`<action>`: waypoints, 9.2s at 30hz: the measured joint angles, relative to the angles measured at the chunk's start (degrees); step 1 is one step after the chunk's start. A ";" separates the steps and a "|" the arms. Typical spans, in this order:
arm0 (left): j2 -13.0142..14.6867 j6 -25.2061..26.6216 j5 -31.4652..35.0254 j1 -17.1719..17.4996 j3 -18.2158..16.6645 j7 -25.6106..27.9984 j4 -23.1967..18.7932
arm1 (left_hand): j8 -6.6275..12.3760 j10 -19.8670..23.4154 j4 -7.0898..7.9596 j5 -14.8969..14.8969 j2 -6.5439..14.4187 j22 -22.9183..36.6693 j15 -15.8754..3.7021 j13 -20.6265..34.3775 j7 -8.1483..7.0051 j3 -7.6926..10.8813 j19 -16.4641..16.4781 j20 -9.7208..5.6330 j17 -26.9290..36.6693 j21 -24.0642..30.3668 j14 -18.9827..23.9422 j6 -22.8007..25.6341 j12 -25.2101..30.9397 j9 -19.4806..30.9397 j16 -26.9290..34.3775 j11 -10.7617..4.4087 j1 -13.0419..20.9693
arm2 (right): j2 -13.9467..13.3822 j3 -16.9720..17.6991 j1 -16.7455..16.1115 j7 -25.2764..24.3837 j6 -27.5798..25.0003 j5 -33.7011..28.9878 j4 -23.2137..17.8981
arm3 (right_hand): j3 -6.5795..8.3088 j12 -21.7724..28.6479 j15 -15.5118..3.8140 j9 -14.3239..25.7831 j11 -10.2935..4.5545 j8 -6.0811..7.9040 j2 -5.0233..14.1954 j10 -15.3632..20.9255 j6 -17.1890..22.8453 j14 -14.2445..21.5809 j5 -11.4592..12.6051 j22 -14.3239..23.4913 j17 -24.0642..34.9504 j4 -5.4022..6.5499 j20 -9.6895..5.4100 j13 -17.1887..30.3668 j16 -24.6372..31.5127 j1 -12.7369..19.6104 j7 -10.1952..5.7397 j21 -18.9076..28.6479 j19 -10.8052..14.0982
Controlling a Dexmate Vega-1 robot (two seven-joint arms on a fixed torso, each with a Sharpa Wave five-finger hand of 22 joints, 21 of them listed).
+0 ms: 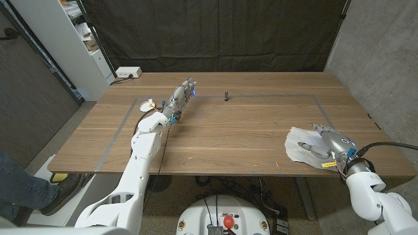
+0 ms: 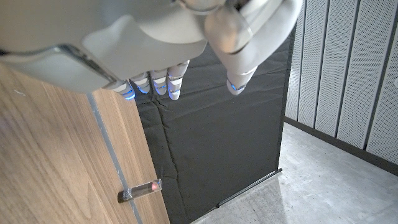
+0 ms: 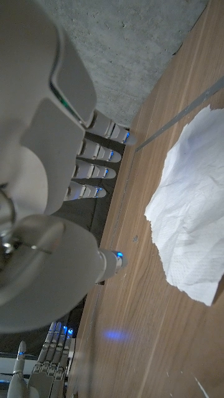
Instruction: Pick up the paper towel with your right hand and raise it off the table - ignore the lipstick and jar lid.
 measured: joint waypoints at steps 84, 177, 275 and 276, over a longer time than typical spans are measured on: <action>-0.25 0.71 1.59 -2.26 0.85 0.27 3.60 | 0.00 0.01 -0.39 0.00 0.31 0.00 0.00 0.00 -0.28 -0.07 0.00 -0.01 0.00 -0.82 0.00 0.28 -0.22 -0.01 0.00 0.01 -0.31 | -6.10 -6.32 4.72 12.55 -14.80 -0.23 3.18 | -2.86 0.45 -0.96 -0.39 0.48 1.05 -2.39 -1.67 -1.61 -1.12 4.15 0.26 0.01 -1.24 0.39 -1.32 0.06 1.01 -0.61 -0.10 -1.64; -0.39 0.95 1.50 -1.40 0.10 0.03 2.94 | 0.00 -0.20 -0.80 0.00 0.76 0.30 0.00 0.00 -0.28 -0.49 0.20 0.99 0.00 -1.21 0.00 0.27 -0.22 -0.01 0.00 -0.20 -0.76 | -9.64 -12.63 6.11 -2.11 -18.93 -1.42 8.37 | 0.72 6.88 -14.87 -0.24 -11.25 7.77 8.84 35.45 37.49 42.70 3.26 0.39 4.01 -4.49 -4.83 -0.10 15.37 19.04 -7.76 2.45 22.86; 0.27 -0.71 -0.26 -1.86 -1.21 -2.22 4.05 | 0.00 -0.20 -1.41 0.00 1.06 0.28 0.00 0.00 -0.38 -0.64 0.19 0.98 0.00 -1.43 0.00 0.78 -0.22 -0.01 0.00 -0.20 -1.06 | -1.61 -7.17 0.86 -3.90 -10.96 -13.68 -6.65 | 0.37 6.66 -15.49 -0.24 -11.06 7.08 9.16 38.31 40.05 44.72 -0.56 0.40 4.92 -3.67 -5.96 0.13 14.31 20.22 -7.68 1.33 24.19; 0.27 -0.73 -0.27 -1.86 -1.22 -2.23 4.05 | 0.00 -0.20 -1.41 0.00 1.06 0.28 0.00 0.00 -0.38 -0.64 0.19 0.98 0.00 -1.43 0.00 0.79 -0.22 -0.01 0.00 -0.20 -1.06 | -1.49 -7.09 0.88 -3.90 -10.96 -13.68 -6.76 | 0.37 6.66 -15.49 -0.24 -11.06 7.08 9.16 38.31 40.05 44.72 -0.77 0.41 4.92 -3.67 -5.96 0.14 14.31 20.22 -7.68 1.33 24.19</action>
